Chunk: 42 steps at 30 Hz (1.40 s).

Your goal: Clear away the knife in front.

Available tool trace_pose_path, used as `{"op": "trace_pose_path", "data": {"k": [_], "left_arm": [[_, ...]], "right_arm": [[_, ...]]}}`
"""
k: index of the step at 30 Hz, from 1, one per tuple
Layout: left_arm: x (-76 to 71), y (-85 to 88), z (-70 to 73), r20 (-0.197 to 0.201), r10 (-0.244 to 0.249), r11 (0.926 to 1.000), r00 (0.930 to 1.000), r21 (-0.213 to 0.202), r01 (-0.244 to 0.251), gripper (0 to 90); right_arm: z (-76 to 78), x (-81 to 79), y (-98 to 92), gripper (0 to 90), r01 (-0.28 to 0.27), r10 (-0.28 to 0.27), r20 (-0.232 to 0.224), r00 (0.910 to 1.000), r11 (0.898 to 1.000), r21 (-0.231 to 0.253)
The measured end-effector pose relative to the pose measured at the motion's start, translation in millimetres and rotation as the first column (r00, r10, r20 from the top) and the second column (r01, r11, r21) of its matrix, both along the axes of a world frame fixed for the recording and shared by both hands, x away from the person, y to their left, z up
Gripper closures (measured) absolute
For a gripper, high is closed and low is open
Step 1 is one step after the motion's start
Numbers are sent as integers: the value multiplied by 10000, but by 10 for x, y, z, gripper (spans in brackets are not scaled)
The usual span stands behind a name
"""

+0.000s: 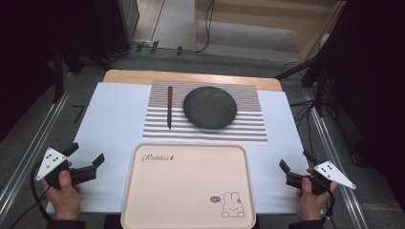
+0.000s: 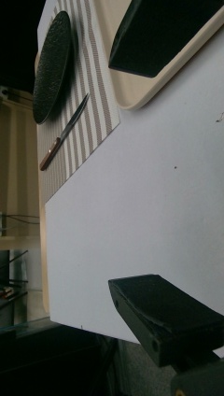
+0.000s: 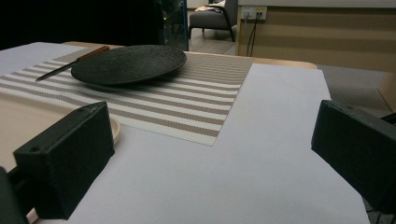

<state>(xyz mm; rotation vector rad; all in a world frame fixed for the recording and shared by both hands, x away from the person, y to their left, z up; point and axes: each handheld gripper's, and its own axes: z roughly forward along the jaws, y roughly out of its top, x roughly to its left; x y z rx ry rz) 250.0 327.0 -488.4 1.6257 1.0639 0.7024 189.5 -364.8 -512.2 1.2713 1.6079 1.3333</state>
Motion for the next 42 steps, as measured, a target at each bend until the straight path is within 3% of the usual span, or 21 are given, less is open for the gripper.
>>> {"op": "trace_pose_path", "data": {"k": [12, 19, 21, 24, 28, 30, 35, 37, 40, 42], "left_arm": [[-18, -34, 21, 12, -139, 9995, 9999, 292, 139, 0], [-28, -88, 61, 115, -188, 9998, 9998, 102, 187, 0], [-33, -119, 78, 165, -235, 9997, 9996, 112, 233, 0], [-37, -212, 132, 184, -56, 9990, 9998, 449, 48, 62], [-33, -312, 216, 263, -340, 9981, 9991, 513, 326, 61], [-21, -424, 274, 217, -483, 9962, 9986, 740, 466, 60], [32, -547, 341, 36, -741, 9958, 9972, 549, 738, 55], [71, -593, 369, -131, -851, 9949, 9963, 534, 857, 66], [160, -673, 419, -281, -1051, 9942, 9941, 185, 1056, 122], [190, -703, 439, -312, -1052, 9941, 9940, 237, 1060, 121]], "right_arm": [[9, -8, 23, 0, 34, -34, -49, 10000, 10000, -51], [17, -9, 26, 0, 27, -27, 39, 10000, 10000, -64], [17, -9, 29, 0, 45, -45, 5, 10000, 10000, -34], [23, -21, 26, 0, 133, -132, 34, 9999, 9999, -90], [28, -33, 26, 0, 172, -173, 38, 9998, 9999, 8], [36, -40, 36, 0, 184, -184, 71, 9998, 9998, -29], [44, -51, 50, 0, 83, -82, 117, 9999, 9999, -92], [48, -60, 53, 0, 18, -16, 141, 9999, 10000, -90], [53, -69, 52, 0, -1, 1, 152, 9999, 10000, -31], [54, -71, 54, 0, -14, 15, 143, 9999, 10000, -23]]}}
